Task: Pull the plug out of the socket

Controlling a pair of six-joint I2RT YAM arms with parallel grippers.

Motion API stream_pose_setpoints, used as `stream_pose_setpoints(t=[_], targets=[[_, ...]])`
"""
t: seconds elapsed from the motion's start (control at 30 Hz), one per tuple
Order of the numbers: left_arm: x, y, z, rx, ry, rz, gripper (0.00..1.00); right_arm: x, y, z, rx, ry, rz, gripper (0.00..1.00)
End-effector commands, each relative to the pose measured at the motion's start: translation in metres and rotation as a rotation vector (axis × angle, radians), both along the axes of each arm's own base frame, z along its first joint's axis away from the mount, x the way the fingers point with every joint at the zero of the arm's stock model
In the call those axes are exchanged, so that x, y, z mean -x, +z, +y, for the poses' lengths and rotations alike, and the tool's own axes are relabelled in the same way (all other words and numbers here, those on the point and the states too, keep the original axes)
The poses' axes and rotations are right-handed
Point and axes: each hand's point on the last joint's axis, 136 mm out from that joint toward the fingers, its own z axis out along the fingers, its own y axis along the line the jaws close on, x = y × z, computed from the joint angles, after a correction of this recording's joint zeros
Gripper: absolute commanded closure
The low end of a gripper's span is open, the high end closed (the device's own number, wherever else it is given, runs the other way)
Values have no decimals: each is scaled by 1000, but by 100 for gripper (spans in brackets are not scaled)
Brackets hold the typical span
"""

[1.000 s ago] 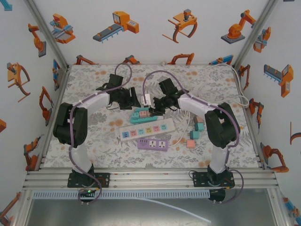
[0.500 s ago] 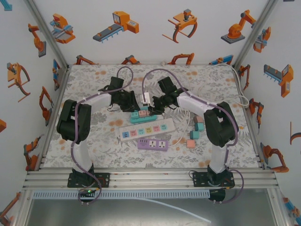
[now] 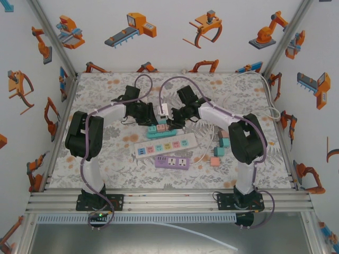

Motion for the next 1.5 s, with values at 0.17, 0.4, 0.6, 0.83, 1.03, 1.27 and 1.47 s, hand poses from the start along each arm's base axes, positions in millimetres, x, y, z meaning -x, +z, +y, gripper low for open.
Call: stream_pose_setpoints(t=[0.17, 0.4, 0.6, 0.83, 1.03, 1.27, 1.47], targets=[[74, -101, 46, -328, -46, 284, 56, 17, 46, 28, -154, 62, 25, 95], [77, -112, 59, -403, -30, 298, 57, 20, 48, 20, -135, 46, -6, 96], [78, -117, 67, -455, -43, 305, 57, 25, 57, 18, -153, 50, -9, 98], [82, -125, 73, -486, -59, 316, 58, 25, 61, 11, -171, 17, 7, 99], [83, -131, 75, -504, -85, 324, 58, 24, 65, 9, -188, -11, 16, 99], [83, -136, 77, -519, -84, 330, 58, 19, 69, 1, -213, -55, 13, 100], [79, -126, 63, -446, -122, 290, 56, 21, 42, -11, -131, -72, 10, 70]])
